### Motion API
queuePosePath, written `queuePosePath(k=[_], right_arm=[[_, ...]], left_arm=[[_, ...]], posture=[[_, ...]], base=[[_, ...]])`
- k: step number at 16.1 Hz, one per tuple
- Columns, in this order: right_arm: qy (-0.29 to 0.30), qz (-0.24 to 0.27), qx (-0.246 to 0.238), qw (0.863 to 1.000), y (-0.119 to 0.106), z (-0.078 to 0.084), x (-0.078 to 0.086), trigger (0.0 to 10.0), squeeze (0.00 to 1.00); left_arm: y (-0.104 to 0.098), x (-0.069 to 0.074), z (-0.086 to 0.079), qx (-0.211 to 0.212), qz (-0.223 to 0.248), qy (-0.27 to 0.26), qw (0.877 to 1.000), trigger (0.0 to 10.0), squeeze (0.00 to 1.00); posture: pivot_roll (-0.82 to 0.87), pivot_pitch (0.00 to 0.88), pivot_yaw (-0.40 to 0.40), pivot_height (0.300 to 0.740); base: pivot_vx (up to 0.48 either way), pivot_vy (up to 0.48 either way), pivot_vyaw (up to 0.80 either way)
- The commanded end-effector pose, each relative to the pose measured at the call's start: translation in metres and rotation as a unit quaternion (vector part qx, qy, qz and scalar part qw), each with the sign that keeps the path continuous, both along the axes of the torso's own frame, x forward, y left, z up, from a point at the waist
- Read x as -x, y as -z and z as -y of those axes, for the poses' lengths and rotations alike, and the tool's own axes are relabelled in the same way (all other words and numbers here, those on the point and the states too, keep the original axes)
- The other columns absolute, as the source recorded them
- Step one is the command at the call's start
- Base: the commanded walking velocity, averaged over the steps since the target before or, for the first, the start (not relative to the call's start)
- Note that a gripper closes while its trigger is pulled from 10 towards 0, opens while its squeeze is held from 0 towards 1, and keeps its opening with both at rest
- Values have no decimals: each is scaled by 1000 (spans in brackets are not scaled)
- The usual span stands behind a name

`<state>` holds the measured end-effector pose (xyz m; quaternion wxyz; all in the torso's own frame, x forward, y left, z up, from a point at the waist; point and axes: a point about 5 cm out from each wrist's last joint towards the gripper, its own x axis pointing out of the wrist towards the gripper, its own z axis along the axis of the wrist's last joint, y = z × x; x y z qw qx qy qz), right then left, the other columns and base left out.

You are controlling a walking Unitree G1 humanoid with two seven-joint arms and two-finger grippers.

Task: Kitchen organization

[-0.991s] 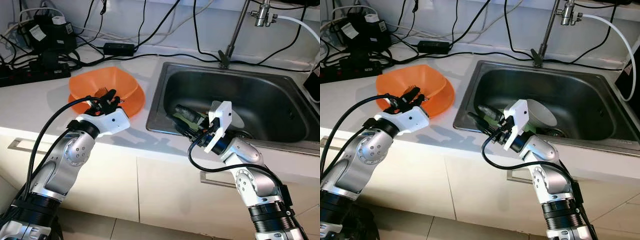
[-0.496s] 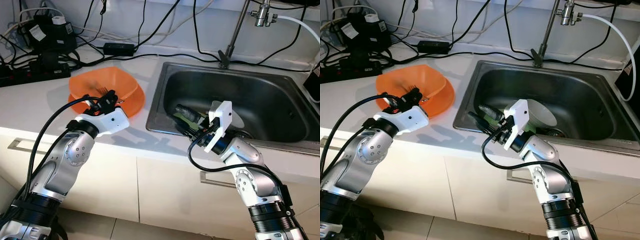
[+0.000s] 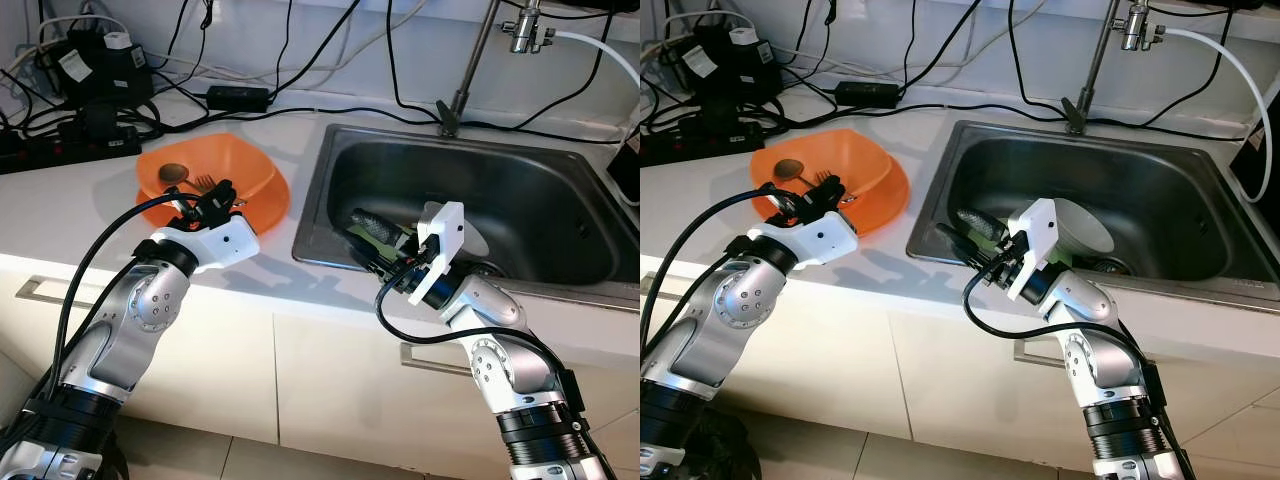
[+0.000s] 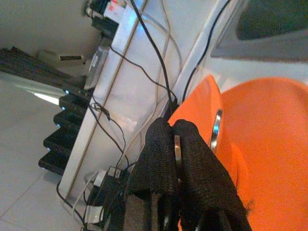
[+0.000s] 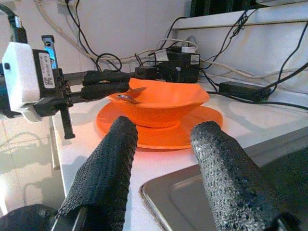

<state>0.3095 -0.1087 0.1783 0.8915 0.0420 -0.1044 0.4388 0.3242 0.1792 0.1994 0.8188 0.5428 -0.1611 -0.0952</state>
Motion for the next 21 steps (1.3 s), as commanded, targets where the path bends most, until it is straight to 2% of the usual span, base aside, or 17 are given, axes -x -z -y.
queuePosePath(k=[1, 5, 6, 9, 10, 11, 13, 14, 15, 16, 18, 19, 20, 21], right_arm=[[7, 1, 2, 1000, 0, 2, -1, 10000, 0], [13, 2, -1, 1000, -1, 3, -2, 10000, 0], [17, 3, -2, 1000, -2, 3, -3, 10000, 0], [50, 8, -10, 999, -6, 7, -10, 10000, 0], [54, 9, -10, 998, -6, 7, -11, 10000, 0], [67, 11, -16, 998, -8, 9, -13, 10000, 0], [108, 16, -19, 994, -10, 15, -19, 10000, 0], [130, 14, -26, 991, -11, 19, -23, 10000, 0], [157, 12, -32, 987, -12, 24, -27, 10000, 0], [170, 12, -36, 985, -13, 27, -29, 10000, 0], [207, 8, -50, 977, -15, 32, -35, 10000, 0], [211, 8, -50, 976, -15, 32, -35, 10000, 0], [222, 2, -55, 974, -13, 33, -37, 10000, 0], [227, -2, -60, 972, -13, 34, -37, 10000, 0]], left_arm=[[-12, 1, 4, 8, 28, 14, 999, 0, 0], [-36, 5, 17, 19, 85, 49, 995, 0, 0], [-47, 7, 21, 35, 105, 61, 992, 0, 0], [-77, 13, 35, 147, 147, 100, 973, 196, 0], [-79, 13, 36, 158, 149, 105, 971, 196, 0], [-84, 15, 43, 192, 142, 127, 963, 10000, 0], [-90, 19, 56, 266, 123, 168, 941, 10000, 0], [-95, 22, 60, 312, 118, 185, 924, 10000, 0], [-99, 24, 65, 370, 102, 209, 899, 10000, 0], [-102, 25, 68, 402, 92, 222, 884, 10000, 0], [-110, 27, 73, 527, 59, 260, 807, 10000, 0], [-111, 26, 73, 541, 55, 262, 798, 10000, 0], [-112, 24, 71, 593, 33, 268, 759, 10000, 0], [-112, 23, 71, 612, 25, 271, 742, 10000, 0]], posture=[[69, 36, -31, 740], [72, 31, -32, 740], [70, 31, -32, 740], [69, 23, -32, 740], [69, 23, -32, 740], [71, 21, -33, 740], [67, 21, -32, 740], [66, 23, -31, 740], [67, 23, -32, 740], [67, 23, -31, 740], [63, 23, -29, 740], [63, 23, -29, 740], [63, 22, -28, 740], [62, 22, -27, 740]], base=[[0, 0, 0], [0, 0, 0], [0, 0, 0], [0, 0, 0], [0, 0, 0], [0, 0, 0], [0, 0, 0], [0, 0, 0], [0, 0, 0], [0, 0, 0], [0, 0, 0], [0, 0, 0], [0, 0, 0], [0, 0, 0]])
